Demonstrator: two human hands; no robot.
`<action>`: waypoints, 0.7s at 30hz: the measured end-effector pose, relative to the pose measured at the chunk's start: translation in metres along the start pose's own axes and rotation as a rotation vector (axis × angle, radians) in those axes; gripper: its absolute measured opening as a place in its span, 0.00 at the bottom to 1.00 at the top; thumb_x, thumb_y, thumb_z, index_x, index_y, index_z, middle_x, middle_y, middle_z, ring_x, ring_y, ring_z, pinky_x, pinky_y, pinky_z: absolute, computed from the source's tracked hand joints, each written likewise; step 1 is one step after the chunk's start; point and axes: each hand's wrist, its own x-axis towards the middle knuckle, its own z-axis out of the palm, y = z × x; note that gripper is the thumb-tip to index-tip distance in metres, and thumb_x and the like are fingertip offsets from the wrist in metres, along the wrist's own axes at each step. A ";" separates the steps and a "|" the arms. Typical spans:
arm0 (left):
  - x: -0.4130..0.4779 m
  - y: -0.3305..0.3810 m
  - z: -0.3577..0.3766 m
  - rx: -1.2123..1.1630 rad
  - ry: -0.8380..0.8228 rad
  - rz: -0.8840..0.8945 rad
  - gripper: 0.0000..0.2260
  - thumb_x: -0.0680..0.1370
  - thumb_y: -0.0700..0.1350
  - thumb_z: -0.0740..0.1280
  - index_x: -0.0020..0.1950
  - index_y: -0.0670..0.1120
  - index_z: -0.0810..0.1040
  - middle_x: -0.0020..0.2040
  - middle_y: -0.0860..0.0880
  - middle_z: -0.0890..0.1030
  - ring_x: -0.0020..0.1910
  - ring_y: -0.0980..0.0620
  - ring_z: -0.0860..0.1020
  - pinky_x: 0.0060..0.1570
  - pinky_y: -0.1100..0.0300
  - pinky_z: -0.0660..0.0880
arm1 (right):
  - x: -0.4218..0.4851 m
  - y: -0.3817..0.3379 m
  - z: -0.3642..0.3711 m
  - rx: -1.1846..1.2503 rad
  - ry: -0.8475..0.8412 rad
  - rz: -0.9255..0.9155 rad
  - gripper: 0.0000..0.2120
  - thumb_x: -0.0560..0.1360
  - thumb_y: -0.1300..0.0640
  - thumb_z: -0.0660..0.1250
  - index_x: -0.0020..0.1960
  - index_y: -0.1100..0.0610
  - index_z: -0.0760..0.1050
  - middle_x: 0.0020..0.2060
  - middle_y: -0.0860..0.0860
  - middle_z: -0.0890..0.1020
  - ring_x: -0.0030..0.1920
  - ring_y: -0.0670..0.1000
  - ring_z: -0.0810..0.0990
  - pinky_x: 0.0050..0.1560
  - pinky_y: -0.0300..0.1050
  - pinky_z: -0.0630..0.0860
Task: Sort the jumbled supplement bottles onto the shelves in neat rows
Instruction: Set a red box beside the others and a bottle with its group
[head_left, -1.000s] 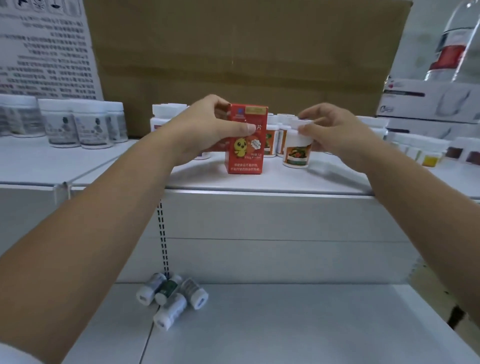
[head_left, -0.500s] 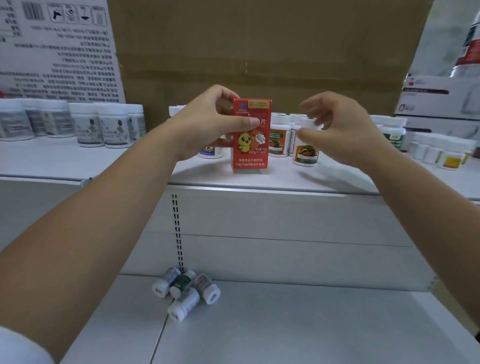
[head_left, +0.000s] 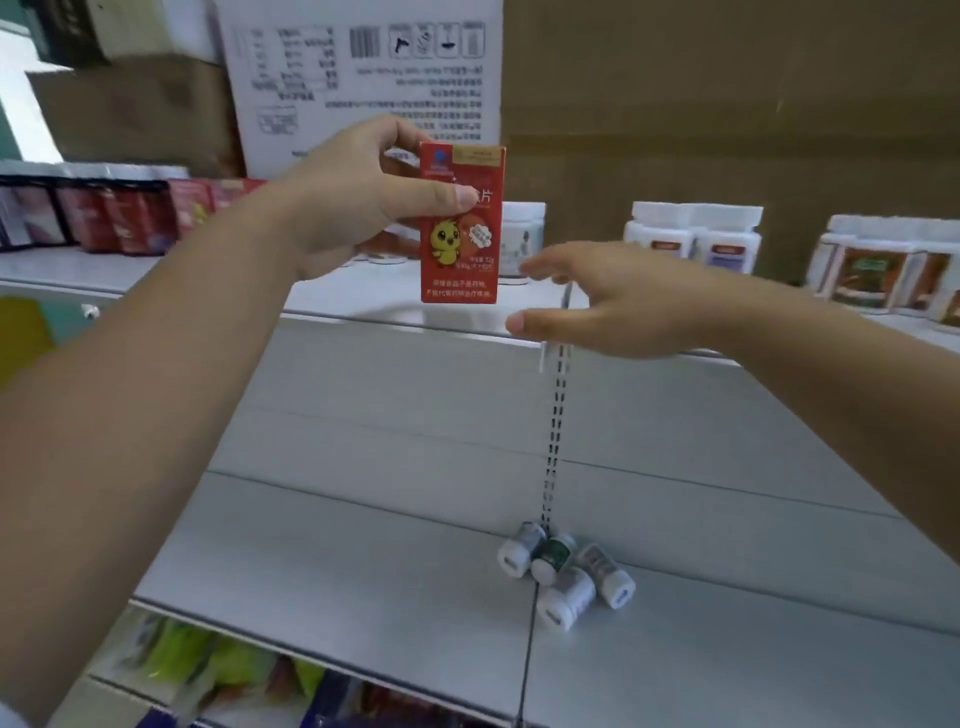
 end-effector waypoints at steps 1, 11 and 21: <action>0.000 -0.008 -0.022 0.006 0.003 -0.008 0.25 0.62 0.50 0.75 0.56 0.50 0.73 0.50 0.51 0.84 0.48 0.53 0.84 0.42 0.58 0.80 | 0.016 -0.017 0.006 0.010 -0.005 -0.009 0.36 0.73 0.31 0.59 0.75 0.48 0.61 0.73 0.44 0.68 0.71 0.46 0.67 0.63 0.39 0.63; 0.020 -0.087 -0.206 0.137 0.080 -0.048 0.19 0.69 0.51 0.75 0.57 0.53 0.74 0.52 0.54 0.82 0.50 0.54 0.83 0.43 0.59 0.77 | 0.168 -0.160 0.060 0.009 -0.032 -0.030 0.29 0.79 0.37 0.56 0.75 0.50 0.62 0.73 0.47 0.68 0.71 0.51 0.68 0.70 0.49 0.65; 0.048 -0.147 -0.288 0.056 0.134 -0.091 0.26 0.65 0.53 0.77 0.61 0.52 0.76 0.51 0.52 0.83 0.45 0.56 0.85 0.41 0.60 0.81 | 0.251 -0.213 0.091 -0.037 -0.142 -0.032 0.28 0.80 0.42 0.57 0.76 0.53 0.61 0.73 0.50 0.67 0.71 0.53 0.67 0.67 0.46 0.64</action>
